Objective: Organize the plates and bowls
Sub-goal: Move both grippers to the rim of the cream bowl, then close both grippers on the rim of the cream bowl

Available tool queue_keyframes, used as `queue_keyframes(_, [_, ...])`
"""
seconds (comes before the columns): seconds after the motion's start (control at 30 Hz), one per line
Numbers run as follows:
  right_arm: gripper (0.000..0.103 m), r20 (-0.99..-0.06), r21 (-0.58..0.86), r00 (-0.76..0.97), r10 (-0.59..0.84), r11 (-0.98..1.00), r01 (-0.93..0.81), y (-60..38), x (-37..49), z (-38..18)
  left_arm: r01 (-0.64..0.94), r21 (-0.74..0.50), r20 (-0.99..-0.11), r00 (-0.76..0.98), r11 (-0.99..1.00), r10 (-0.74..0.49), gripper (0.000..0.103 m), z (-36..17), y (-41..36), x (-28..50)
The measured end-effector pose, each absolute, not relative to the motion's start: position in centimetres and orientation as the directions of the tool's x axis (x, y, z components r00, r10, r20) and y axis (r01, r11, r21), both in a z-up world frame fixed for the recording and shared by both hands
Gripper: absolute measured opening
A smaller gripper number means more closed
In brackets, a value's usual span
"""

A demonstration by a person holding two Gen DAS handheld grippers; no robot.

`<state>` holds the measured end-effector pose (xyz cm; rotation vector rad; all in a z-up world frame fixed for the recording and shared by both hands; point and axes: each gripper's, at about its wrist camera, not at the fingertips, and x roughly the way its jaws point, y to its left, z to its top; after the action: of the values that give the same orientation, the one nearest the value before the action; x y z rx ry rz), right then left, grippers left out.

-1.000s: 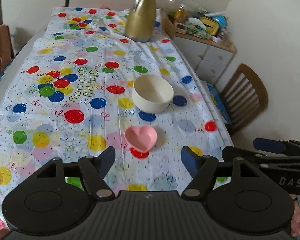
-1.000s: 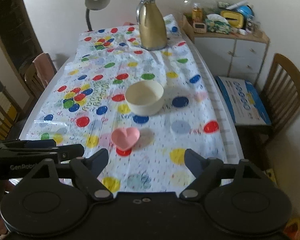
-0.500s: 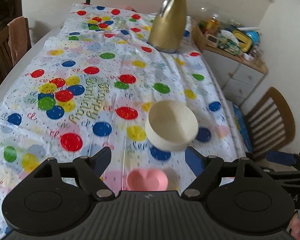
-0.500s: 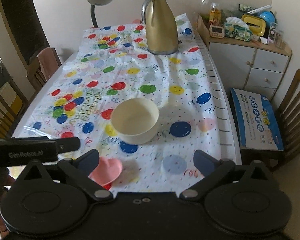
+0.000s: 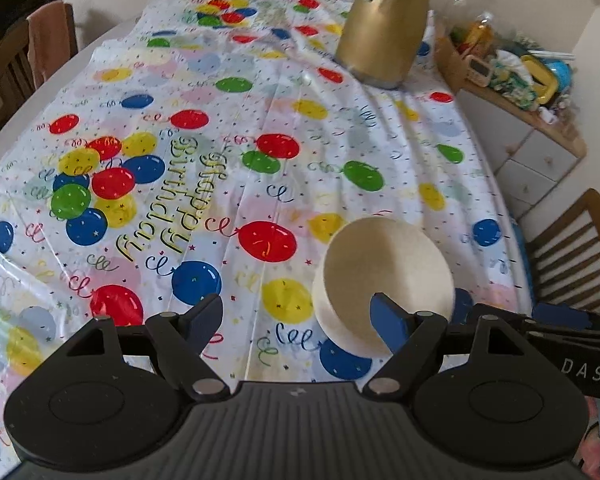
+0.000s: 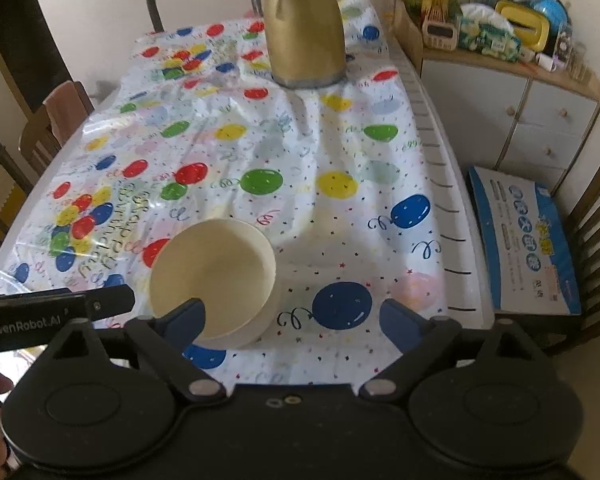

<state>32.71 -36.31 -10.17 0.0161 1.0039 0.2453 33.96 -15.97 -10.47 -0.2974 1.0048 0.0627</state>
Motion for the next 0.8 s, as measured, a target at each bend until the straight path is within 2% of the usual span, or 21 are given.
queue_keyframes(0.23, [0.071,-0.867,0.115,0.46,0.191,0.975,-0.189,-35.2,35.1,-11.9,-0.249,-0.183,-0.87,0.492,0.951,-0.039,0.081,-12.2,-16.2,36.2])
queue_keyframes(0.4, [0.055,-0.895,0.107,0.415,0.166,0.981,-0.162,-34.9,36.4,-12.9,-0.299,-0.156,-0.894,0.449,0.941,-0.005,0.08,-13.0,-16.4,37.3])
queue_keyframes(0.47, [0.053,-0.901,0.112,0.401,0.164,0.983,-0.148,-34.8,36.8,-13.2,-0.313,-0.15,-0.899,0.438,0.938,0.002,0.08,-13.2,-16.6,37.6])
queue_keyframes(0.53, [0.047,-0.907,0.119,0.389,0.164,0.983,-0.137,-34.7,37.2,-13.5,-0.313,-0.147,-0.9,0.437,0.938,0.005,0.076,-13.1,-16.9,37.9])
queue_keyframes(0.63, [0.041,-0.908,0.141,0.38,0.179,0.982,-0.127,-34.5,37.6,-13.7,-0.315,-0.148,-0.903,0.431,0.937,0.002,0.062,-13.2,-17.3,38.3])
queue_keyframes(0.7, [0.033,-0.906,0.151,0.379,0.189,0.98,-0.128,-34.3,37.7,-13.8,-0.319,-0.143,-0.908,0.418,0.937,0.004,0.046,-13.4,-17.6,38.6])
queue_keyframes(0.8, [0.022,-0.9,0.156,0.392,0.192,0.98,-0.123,-34.2,37.8,-13.9,-0.315,-0.156,-0.912,0.411,0.936,-0.013,0.031,-13.7,-17.9,38.8])
